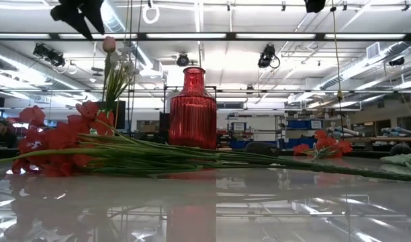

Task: Sort flowers into vase by color
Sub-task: Put the pink flowers into the green flower vase

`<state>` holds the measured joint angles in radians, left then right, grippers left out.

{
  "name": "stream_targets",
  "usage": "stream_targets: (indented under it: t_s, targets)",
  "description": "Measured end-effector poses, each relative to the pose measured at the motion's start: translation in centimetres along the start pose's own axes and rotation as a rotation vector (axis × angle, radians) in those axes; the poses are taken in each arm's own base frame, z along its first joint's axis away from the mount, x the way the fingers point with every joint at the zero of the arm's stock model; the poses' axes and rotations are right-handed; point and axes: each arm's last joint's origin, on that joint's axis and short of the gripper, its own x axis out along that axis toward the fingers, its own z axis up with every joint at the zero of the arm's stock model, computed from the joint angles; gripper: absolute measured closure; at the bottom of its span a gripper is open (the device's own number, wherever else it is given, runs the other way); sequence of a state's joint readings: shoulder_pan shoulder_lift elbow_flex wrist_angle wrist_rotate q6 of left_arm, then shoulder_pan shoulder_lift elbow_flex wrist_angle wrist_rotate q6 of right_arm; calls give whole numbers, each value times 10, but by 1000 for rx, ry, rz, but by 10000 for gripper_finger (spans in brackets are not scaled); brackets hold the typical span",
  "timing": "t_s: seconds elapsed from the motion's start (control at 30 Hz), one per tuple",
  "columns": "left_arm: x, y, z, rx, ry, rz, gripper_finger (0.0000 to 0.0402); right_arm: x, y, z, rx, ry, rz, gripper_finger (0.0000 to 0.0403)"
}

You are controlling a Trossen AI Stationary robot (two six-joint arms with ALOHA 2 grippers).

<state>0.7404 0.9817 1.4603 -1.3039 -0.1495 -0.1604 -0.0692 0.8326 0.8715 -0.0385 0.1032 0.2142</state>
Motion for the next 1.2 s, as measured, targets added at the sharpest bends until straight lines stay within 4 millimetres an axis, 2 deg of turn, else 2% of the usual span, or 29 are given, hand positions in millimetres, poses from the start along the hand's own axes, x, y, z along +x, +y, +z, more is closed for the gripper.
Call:
stream_targets:
  t_s: [0.13,0.23,0.43,0.57,0.73,0.93,1.2]
  targets:
    - [-3,-10,1,92,-12,-134,111,0,0,0,0,0,0,290]
    - [-16,-16,5,181,-69,-184,111,0,0,0,0,0,0,290]
    - [-34,-35,31,259,-191,-288,111,0,0,0,0,0,0,290]
    - [-28,-55,52,298,-219,-333,113,0,0,0,0,0,0,290]
    - [-2,-83,64,355,-164,-366,128,0,0,0,0,0,0,290]
    - [15,-115,56,381,-70,-429,146,0,0,0,0,0,0,290]
    - [30,-137,19,207,110,-455,152,0,0,0,0,0,0,290]
